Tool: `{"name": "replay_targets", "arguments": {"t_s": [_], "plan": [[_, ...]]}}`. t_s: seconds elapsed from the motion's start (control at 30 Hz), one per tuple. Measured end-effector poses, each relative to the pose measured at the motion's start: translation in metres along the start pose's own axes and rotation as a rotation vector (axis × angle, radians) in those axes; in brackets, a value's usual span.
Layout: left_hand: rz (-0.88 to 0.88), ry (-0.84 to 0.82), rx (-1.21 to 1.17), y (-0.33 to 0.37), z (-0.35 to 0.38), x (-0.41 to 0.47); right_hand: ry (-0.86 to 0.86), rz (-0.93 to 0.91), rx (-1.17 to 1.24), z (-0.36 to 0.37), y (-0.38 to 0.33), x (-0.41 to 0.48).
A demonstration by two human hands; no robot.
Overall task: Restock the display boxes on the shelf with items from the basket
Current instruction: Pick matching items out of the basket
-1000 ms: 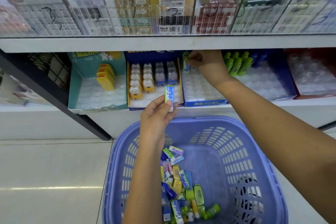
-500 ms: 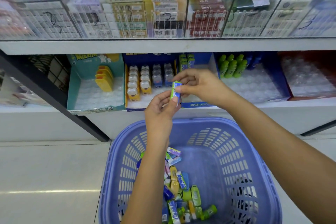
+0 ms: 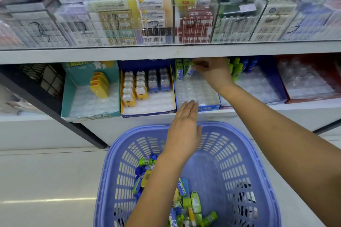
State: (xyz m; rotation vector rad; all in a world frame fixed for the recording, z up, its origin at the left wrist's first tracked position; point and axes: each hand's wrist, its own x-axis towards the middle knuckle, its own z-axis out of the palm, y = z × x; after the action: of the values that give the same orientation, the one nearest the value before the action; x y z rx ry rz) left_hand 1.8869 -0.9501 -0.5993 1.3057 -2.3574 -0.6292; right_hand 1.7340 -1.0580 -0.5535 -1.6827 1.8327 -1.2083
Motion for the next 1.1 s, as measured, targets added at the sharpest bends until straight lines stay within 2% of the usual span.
{"name": "replay_targets", "arguments": {"t_s": [0.17,0.4,0.5,0.57,0.6,0.67,0.73,0.9,0.97,1.03,1.1], "plan": [[-0.009,-0.011,-0.004,-0.001,0.002,0.0,-0.116,-0.027,-0.116,0.007,0.007,0.008],[0.011,-0.033,-0.069,-0.005,-0.003,0.002,-0.163,-0.067,-0.287,0.013,-0.002,0.004],[0.028,0.112,-0.237,-0.006,-0.011,-0.007,-0.162,-0.077,-0.375,0.004,-0.016,-0.008],[-0.013,0.201,-0.324,-0.014,-0.011,-0.014,-0.199,-0.045,-0.279,-0.005,-0.027,-0.031],[-0.055,0.181,-0.337,-0.019,-0.009,-0.017,-0.281,-0.01,-0.22,-0.009,-0.029,-0.047],[-0.178,0.006,-0.26,-0.032,0.003,-0.021,-0.567,0.102,-0.204,-0.01,-0.028,-0.08],[-0.266,-0.22,-0.075,-0.045,0.024,-0.028,-0.84,0.202,-0.343,0.006,-0.011,-0.111],[-0.221,-0.679,0.087,-0.065,0.098,-0.079,-1.244,0.362,-0.653,0.066,0.064,-0.202],[-0.147,-0.829,0.194,-0.074,0.12,-0.101,-1.358,0.428,-0.708,0.081,0.094,-0.235],[-0.095,-0.945,0.285,-0.083,0.132,-0.113,-1.38,0.497,-0.662,0.09,0.113,-0.256],[-0.114,-0.968,0.276,-0.092,0.137,-0.117,-1.365,0.548,-0.573,0.099,0.122,-0.266]]}}
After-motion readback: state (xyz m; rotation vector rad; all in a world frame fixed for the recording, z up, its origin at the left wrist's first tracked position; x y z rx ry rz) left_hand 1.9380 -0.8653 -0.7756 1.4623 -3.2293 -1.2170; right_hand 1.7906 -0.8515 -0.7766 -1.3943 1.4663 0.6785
